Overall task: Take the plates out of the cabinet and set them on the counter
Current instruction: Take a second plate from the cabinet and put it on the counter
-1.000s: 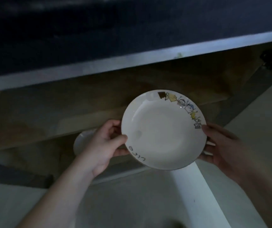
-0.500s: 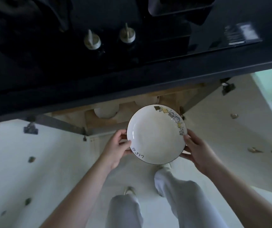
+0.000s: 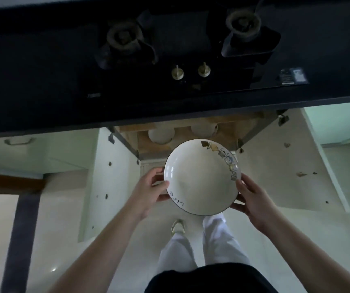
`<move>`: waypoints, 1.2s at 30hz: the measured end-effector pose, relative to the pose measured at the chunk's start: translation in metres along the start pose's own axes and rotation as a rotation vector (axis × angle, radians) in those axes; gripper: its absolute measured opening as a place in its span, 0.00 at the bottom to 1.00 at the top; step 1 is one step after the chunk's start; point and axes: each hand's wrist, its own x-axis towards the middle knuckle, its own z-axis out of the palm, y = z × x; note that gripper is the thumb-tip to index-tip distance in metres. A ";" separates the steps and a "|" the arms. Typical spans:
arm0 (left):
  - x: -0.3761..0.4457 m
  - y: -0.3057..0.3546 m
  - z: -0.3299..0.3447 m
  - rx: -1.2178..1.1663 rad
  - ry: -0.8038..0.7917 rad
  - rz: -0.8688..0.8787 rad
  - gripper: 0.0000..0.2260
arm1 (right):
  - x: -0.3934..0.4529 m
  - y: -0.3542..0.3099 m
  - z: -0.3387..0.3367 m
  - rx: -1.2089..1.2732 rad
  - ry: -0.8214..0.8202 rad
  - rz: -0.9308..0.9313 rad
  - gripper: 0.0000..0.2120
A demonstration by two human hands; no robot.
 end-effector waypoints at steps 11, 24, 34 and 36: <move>-0.120 0.027 -0.019 -0.043 0.116 0.215 0.14 | -0.087 -0.048 0.019 -0.186 -0.165 -0.248 0.13; -0.242 -0.048 0.012 -0.291 0.465 0.254 0.16 | -0.125 -0.049 0.023 -0.491 -0.514 -0.350 0.10; -0.347 -0.114 -0.045 -0.351 0.796 0.322 0.16 | -0.174 0.003 0.126 -0.609 -0.760 -0.387 0.09; -0.365 -0.127 -0.062 -0.357 0.837 0.332 0.16 | -0.184 0.017 0.154 -0.619 -0.783 -0.379 0.08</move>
